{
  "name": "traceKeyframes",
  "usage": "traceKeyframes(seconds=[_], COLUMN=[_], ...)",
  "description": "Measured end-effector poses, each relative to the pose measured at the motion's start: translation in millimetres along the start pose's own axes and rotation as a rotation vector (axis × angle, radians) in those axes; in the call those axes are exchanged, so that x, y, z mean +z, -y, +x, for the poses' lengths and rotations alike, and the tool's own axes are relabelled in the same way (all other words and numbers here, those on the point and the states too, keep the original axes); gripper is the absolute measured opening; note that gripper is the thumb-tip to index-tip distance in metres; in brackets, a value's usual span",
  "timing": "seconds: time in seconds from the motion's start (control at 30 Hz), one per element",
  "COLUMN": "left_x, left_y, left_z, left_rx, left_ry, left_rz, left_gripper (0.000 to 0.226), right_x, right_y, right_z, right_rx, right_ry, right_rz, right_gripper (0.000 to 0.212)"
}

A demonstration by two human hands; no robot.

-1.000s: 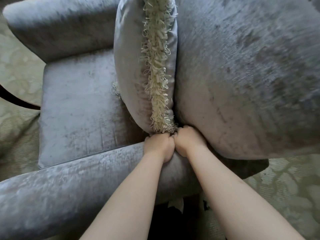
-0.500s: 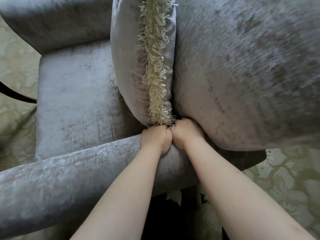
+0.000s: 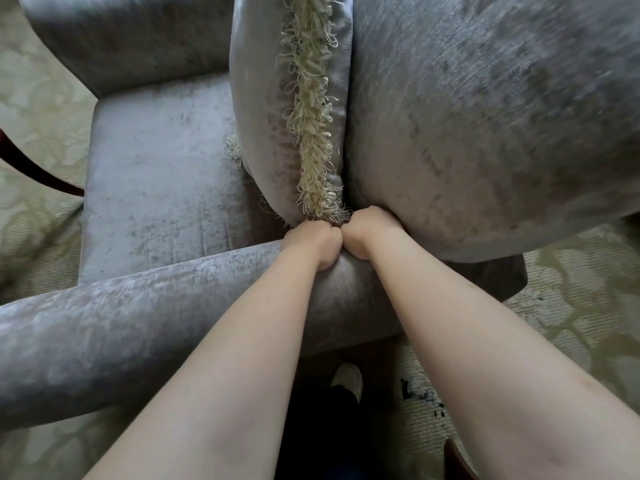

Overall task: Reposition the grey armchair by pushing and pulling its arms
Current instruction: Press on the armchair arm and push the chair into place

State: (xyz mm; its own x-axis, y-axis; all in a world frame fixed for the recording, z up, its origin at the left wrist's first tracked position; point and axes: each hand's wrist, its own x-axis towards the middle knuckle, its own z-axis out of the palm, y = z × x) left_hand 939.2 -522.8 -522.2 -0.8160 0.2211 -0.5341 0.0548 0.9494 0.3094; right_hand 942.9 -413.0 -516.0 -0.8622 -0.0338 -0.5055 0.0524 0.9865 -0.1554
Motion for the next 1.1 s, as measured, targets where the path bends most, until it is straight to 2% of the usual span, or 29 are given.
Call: traceKeyframes(seconds=[0.23, 0.33, 0.5, 0.6, 0.7, 0.8, 0.87, 0.97, 1.03, 1.1], left_x=[6.7, 10.1, 9.7, 10.1, 6.4, -5.0, -20.8, -44.5, -60.8, -79.6], left_y=[4.0, 3.7, 3.0, 2.1, 5.8, 19.7, 44.2, 116.8, 184.9, 248.3], left_z=[-16.6, -19.4, -20.1, -18.0, -14.2, -10.3, -12.1, -26.7, -37.7, -48.5], left_rx=[0.036, 0.062, 0.082, 0.081, 0.102, 0.165, 0.196, 0.177, 0.100, -0.063], left_ry=[-0.003, -0.022, -0.119, -0.144, -0.064, 0.143, 0.192, 0.118, 0.099, 0.101], left_rz=[0.027, 0.043, 0.029, 0.006, -0.040, -0.121, -0.177, -0.081, 0.016, 0.047], left_gripper=[0.039, 0.041, 0.046, 0.049, 0.048, 0.043, 0.045, 0.041, 0.040, 0.043], right_x=[8.1, 8.9, 15.5, 22.4, 21.9, 17.0, 12.1, 8.0, 7.3, 8.3], right_y=[4.7, 6.1, 7.4, 4.3, 5.7, 13.6, 27.8, 84.2, 144.7, 204.1], right_z=[-16.5, -22.6, -27.0, -21.8, -21.8, -37.2, -42.8, -44.8, -40.7, -34.0], right_rx=[0.073, 0.036, 0.009, 0.080, 0.133, 0.090, 0.177, 0.283, 0.216, 0.103], right_ry=[0.009, -0.003, -0.216, -0.276, -0.318, -0.430, -0.412, -0.331, -0.289, -0.275], right_rz=[0.071, 0.123, 0.089, 0.087, 0.172, 0.237, 0.077, -0.177, -0.158, -0.113], right_gripper=[0.040, 0.039, 0.033, 0.027, 0.020, 0.010, 0.015, 0.022, 0.021, 0.022])
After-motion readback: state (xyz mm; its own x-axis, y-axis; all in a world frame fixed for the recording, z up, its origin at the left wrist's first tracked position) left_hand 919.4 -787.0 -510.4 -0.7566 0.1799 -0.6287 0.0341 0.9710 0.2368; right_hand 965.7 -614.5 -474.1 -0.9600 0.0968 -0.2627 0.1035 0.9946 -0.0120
